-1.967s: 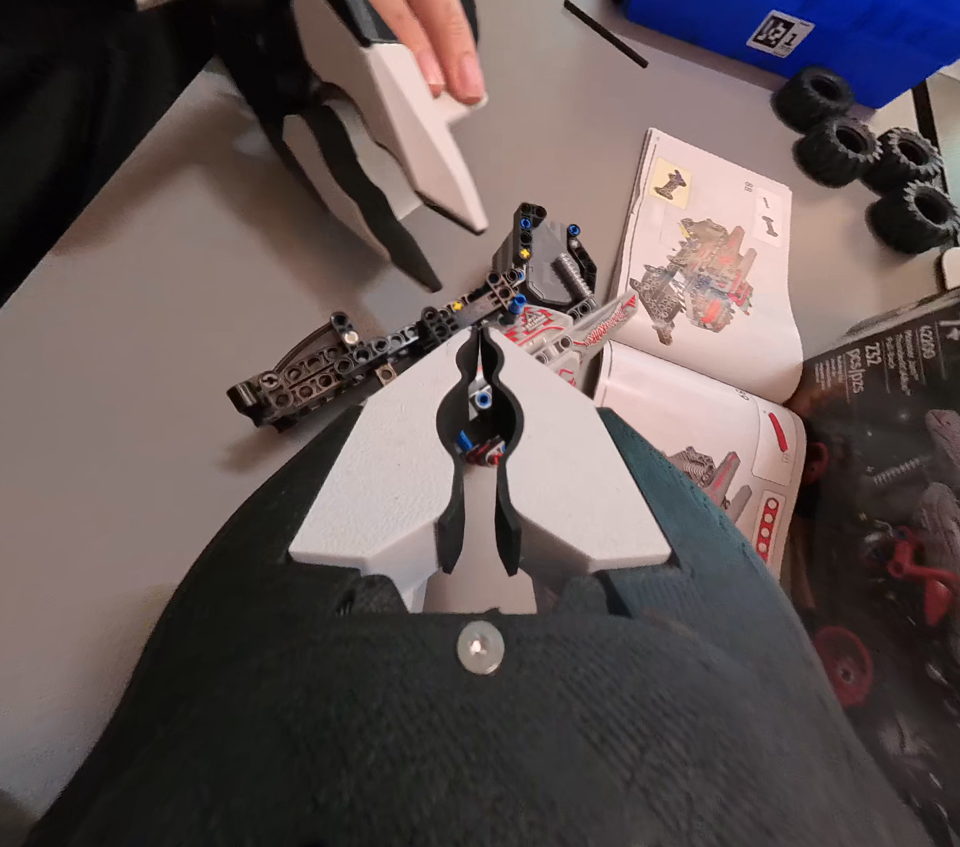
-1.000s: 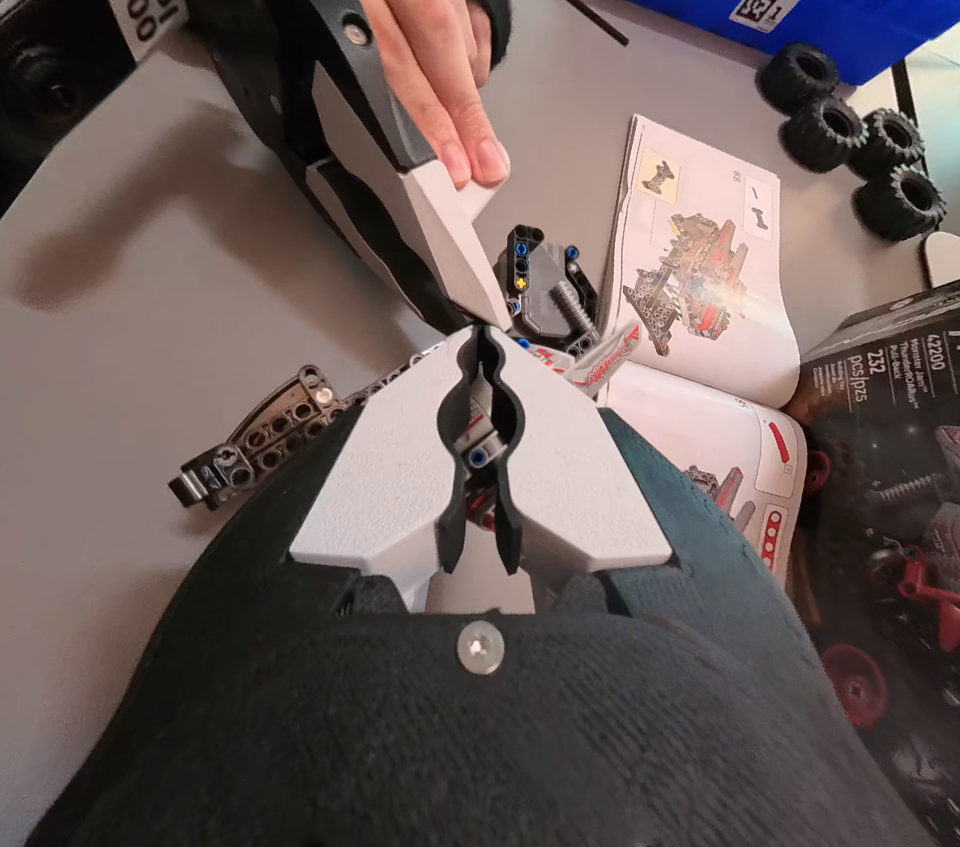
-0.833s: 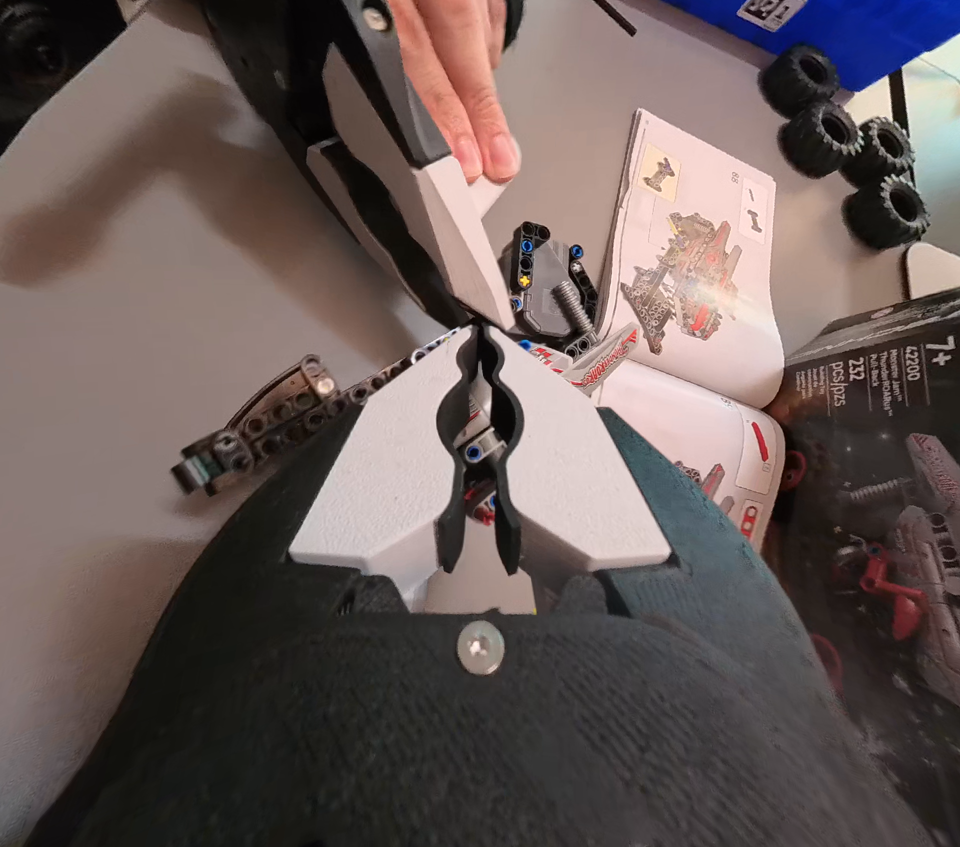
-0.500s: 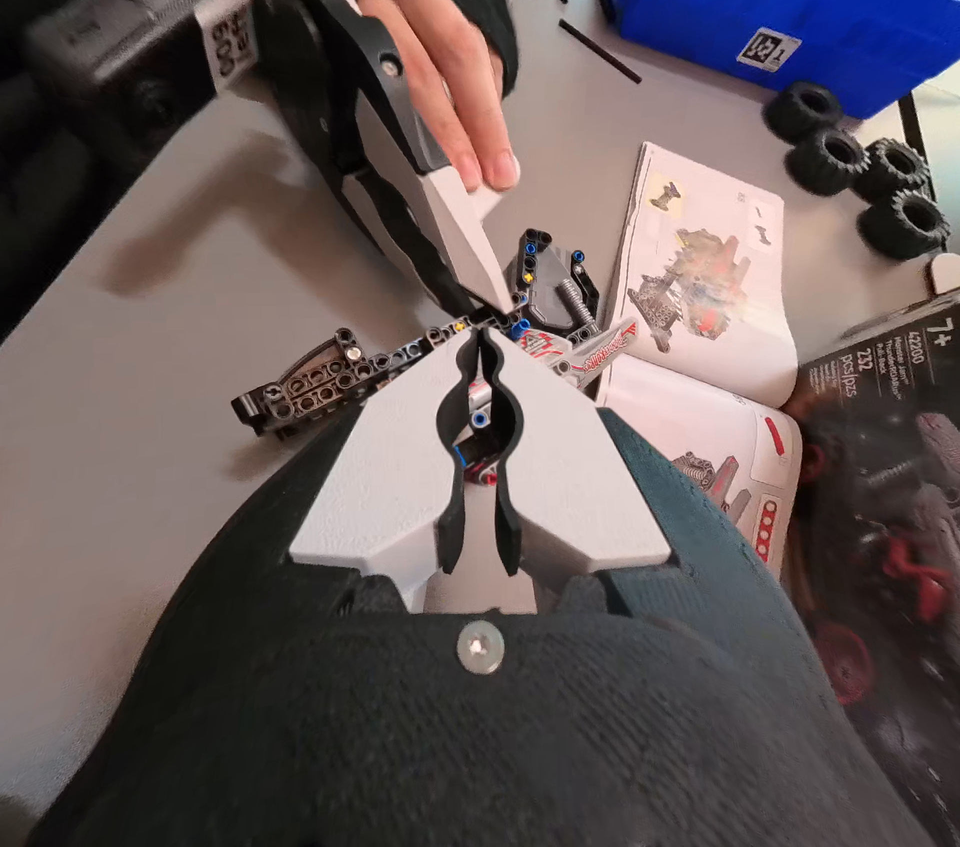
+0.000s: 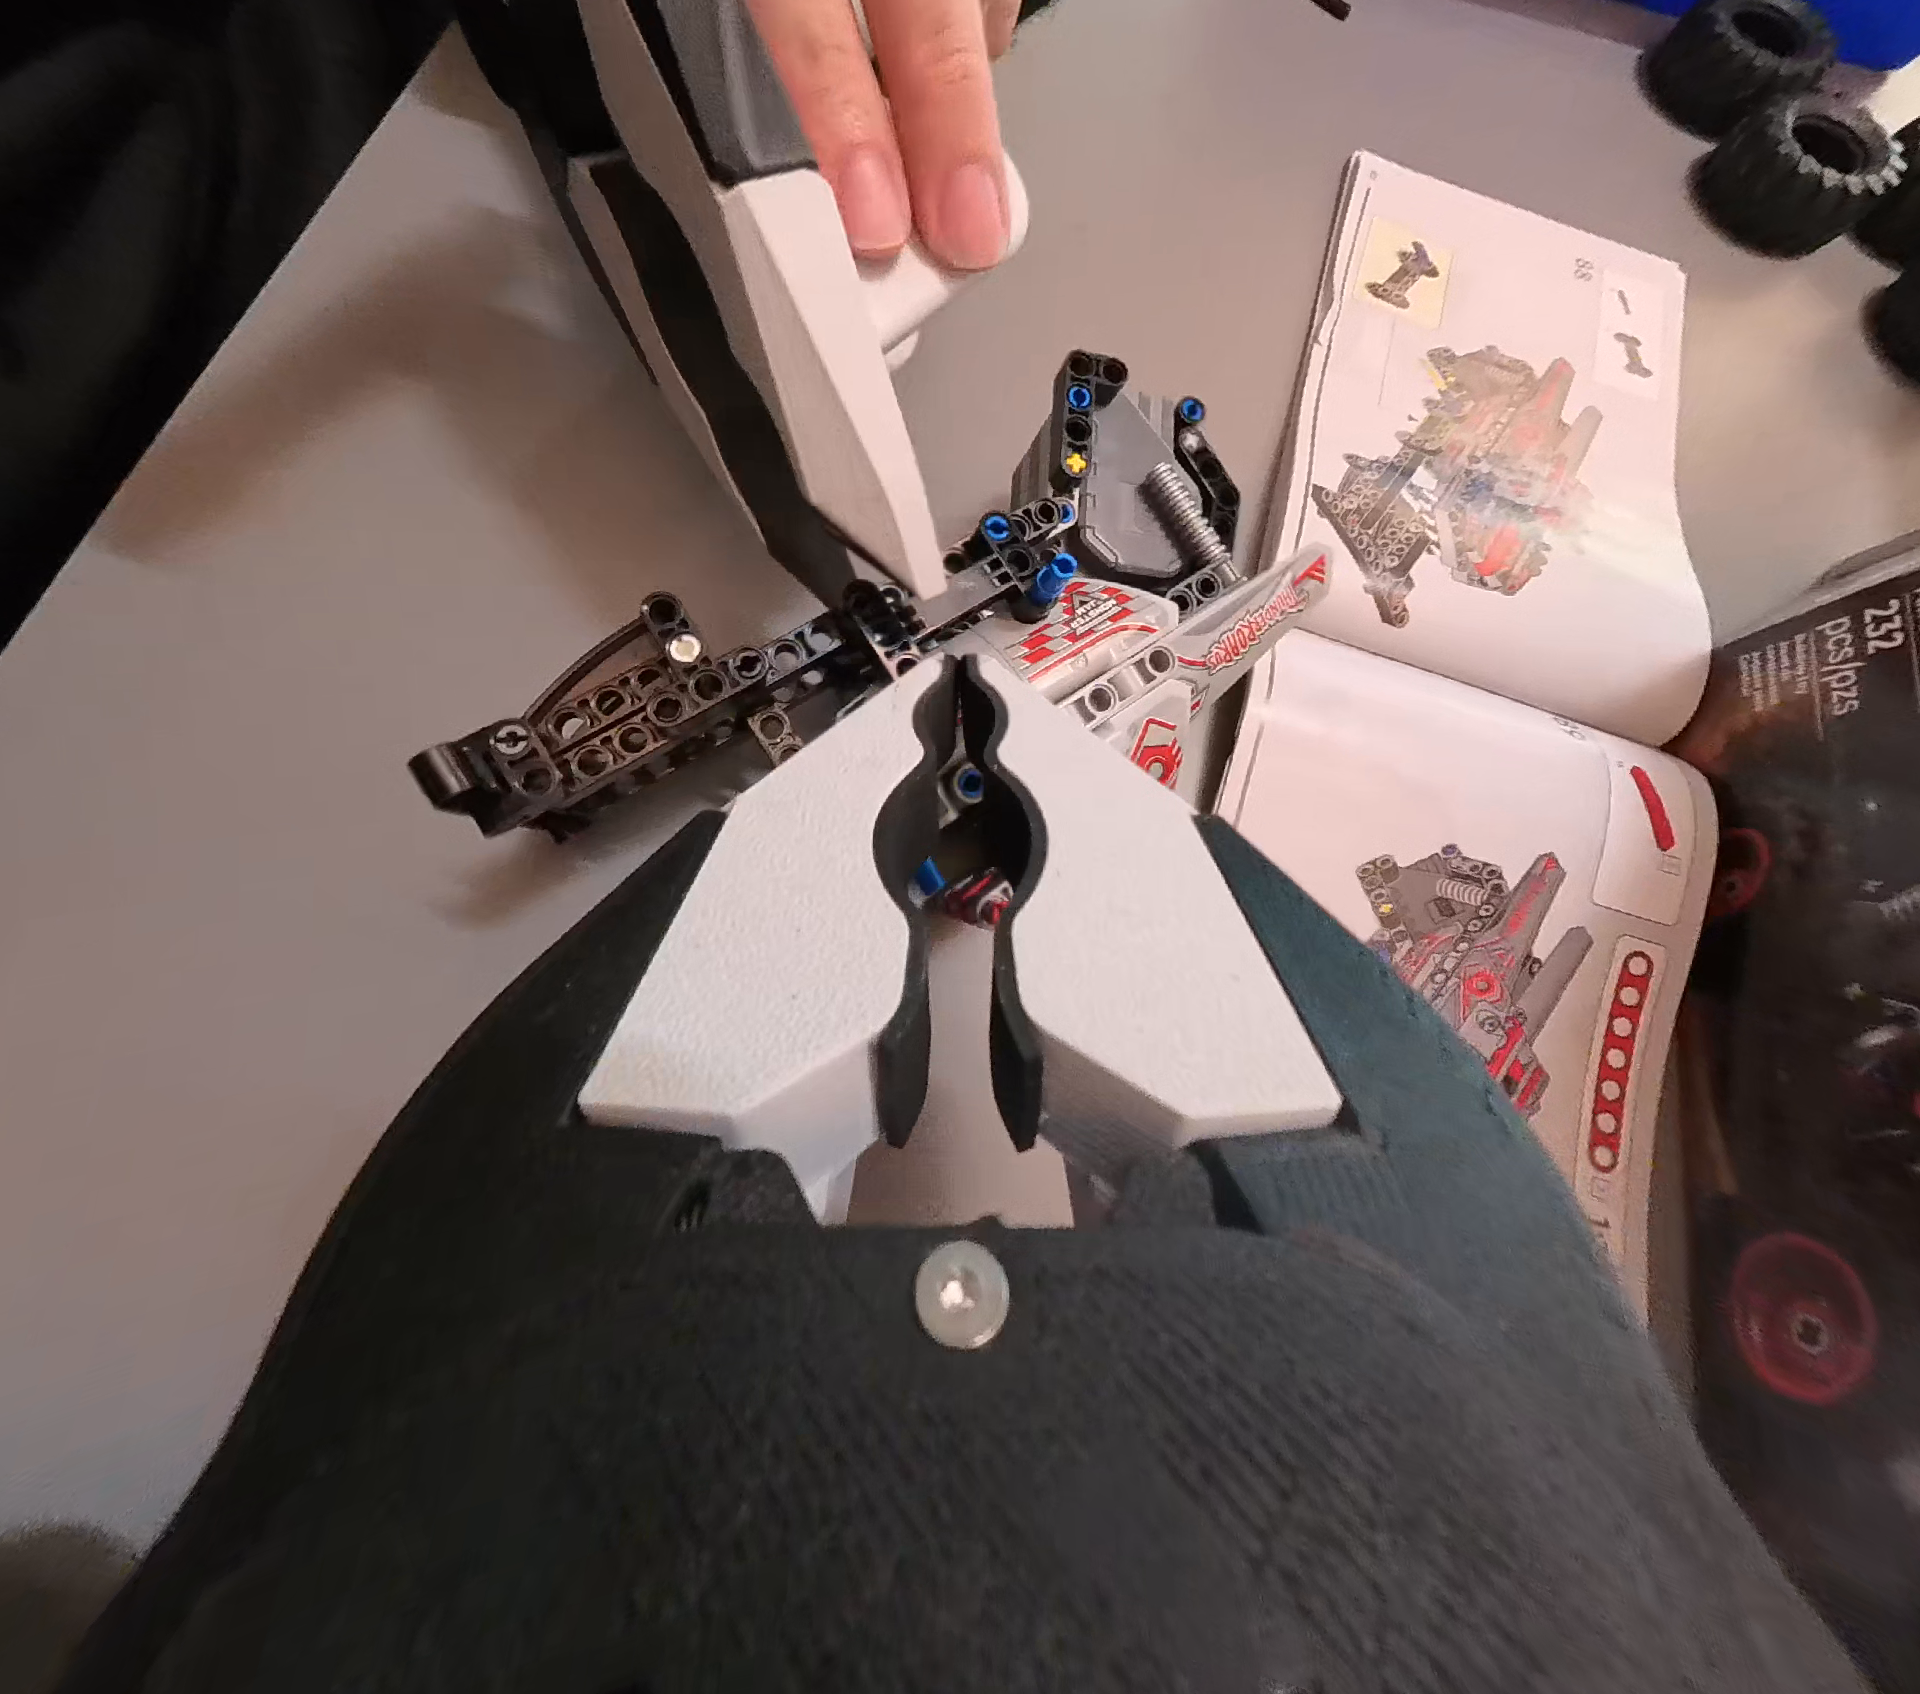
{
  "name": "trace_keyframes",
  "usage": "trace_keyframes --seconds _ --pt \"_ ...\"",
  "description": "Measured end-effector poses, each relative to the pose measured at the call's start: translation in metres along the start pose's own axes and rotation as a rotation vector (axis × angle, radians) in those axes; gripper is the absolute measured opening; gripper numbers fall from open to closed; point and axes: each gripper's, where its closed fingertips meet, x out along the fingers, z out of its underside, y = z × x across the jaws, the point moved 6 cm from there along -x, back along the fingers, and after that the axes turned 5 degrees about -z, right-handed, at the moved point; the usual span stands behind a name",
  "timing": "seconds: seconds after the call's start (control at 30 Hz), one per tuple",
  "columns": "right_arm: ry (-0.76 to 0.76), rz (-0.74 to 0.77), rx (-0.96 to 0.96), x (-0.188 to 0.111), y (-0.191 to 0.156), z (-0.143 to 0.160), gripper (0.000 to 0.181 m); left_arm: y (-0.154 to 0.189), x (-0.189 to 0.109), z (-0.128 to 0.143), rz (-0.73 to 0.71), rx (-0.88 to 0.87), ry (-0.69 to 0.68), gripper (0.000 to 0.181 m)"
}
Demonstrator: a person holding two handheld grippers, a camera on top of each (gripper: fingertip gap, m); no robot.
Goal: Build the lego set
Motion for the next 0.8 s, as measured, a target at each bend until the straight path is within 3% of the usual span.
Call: trace_keyframes --seconds 0.43,0.8 --pt "0.010 -0.033 0.004 -0.0044 -0.0040 -0.0015 0.000 -0.0025 0.0009 -0.0046 0.201 0.059 0.013 0.038" --pt "-0.014 -0.044 0.019 -0.0025 -0.0066 -0.0008 0.000 0.0005 0.0025 -0.0025 0.194 0.010 0.008 0.027"
